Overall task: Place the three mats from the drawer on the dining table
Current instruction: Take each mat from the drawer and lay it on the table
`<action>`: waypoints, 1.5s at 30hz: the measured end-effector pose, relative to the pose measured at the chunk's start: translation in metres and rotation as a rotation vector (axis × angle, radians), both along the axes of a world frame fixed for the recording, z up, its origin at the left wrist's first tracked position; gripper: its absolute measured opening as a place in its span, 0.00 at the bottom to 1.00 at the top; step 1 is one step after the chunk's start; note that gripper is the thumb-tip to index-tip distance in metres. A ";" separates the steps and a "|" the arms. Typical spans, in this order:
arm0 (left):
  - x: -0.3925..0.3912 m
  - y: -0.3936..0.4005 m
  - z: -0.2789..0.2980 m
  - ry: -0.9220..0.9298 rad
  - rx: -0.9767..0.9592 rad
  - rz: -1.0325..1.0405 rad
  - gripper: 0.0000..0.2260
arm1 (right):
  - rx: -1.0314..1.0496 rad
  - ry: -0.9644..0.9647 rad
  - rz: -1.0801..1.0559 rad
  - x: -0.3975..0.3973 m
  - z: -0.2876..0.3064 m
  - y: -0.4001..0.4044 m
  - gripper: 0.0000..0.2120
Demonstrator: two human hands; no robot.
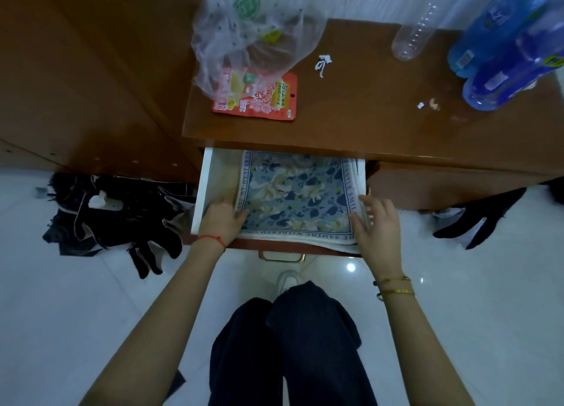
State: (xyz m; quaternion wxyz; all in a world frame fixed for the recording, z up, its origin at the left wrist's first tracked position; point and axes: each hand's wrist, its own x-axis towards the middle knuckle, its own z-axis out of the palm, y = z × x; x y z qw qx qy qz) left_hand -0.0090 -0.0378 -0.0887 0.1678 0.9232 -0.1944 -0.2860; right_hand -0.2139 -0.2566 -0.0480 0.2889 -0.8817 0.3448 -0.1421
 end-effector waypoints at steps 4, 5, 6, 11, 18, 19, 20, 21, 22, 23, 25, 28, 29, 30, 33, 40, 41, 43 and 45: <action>0.003 -0.005 0.006 0.186 0.126 0.045 0.19 | 0.058 0.028 -0.004 0.004 0.011 0.001 0.17; 0.003 -0.007 0.007 0.215 0.148 0.059 0.19 | 0.083 0.039 -0.010 0.005 0.011 0.001 0.17; 0.004 -0.009 0.009 0.238 0.170 0.073 0.19 | 0.111 0.048 -0.023 0.005 0.012 0.001 0.18; 0.008 -0.012 0.012 0.307 0.147 0.158 0.18 | 0.198 0.043 -0.081 -0.002 0.010 0.001 0.19; -0.001 -0.005 0.034 0.404 -0.068 0.313 0.15 | 0.215 0.120 -0.107 -0.005 0.019 0.006 0.19; -0.002 -0.003 0.039 0.431 -0.089 0.336 0.15 | 0.211 0.130 -0.108 -0.005 0.022 0.006 0.18; -0.004 -0.001 0.043 0.455 -0.110 0.356 0.16 | 0.202 0.140 -0.102 -0.006 0.025 0.006 0.17; -0.006 0.000 0.049 0.471 -0.127 0.375 0.16 | 0.191 0.151 -0.097 -0.006 0.028 0.006 0.17; -0.009 0.001 0.056 0.478 -0.137 0.393 0.17 | 0.187 0.165 -0.097 -0.006 0.031 0.006 0.16; -0.012 0.001 0.064 0.477 -0.145 0.400 0.17 | 0.191 0.179 -0.107 -0.006 0.035 0.006 0.16; -0.021 0.004 0.078 0.469 -0.164 0.401 0.16 | 0.230 0.196 -0.137 -0.006 0.044 0.008 0.15; -0.038 0.014 0.104 0.478 -0.215 0.424 0.15 | 0.336 0.205 -0.157 -0.012 0.070 0.012 0.15; -0.045 0.018 0.115 0.489 -0.246 0.443 0.15 | 0.375 0.206 -0.164 -0.017 0.082 0.014 0.15; -0.052 0.024 0.126 0.501 -0.279 0.461 0.15 | 0.410 0.204 -0.172 -0.022 0.096 0.018 0.15; -0.075 0.041 0.172 0.519 -0.352 0.500 0.17 | 0.527 0.200 -0.200 -0.044 0.138 0.027 0.13; -0.119 0.086 0.297 0.422 -0.499 0.455 0.19 | 0.631 0.124 -0.154 -0.092 0.248 0.051 0.13; -0.125 0.093 0.315 0.403 -0.522 0.445 0.19 | 0.644 0.096 -0.145 -0.097 0.265 0.054 0.13; -0.138 0.107 0.348 0.362 -0.573 0.445 0.20 | 0.661 0.043 -0.106 -0.107 0.297 0.062 0.15; -0.151 0.119 0.380 0.321 -0.625 0.449 0.20 | 0.678 -0.008 -0.061 -0.115 0.327 0.068 0.18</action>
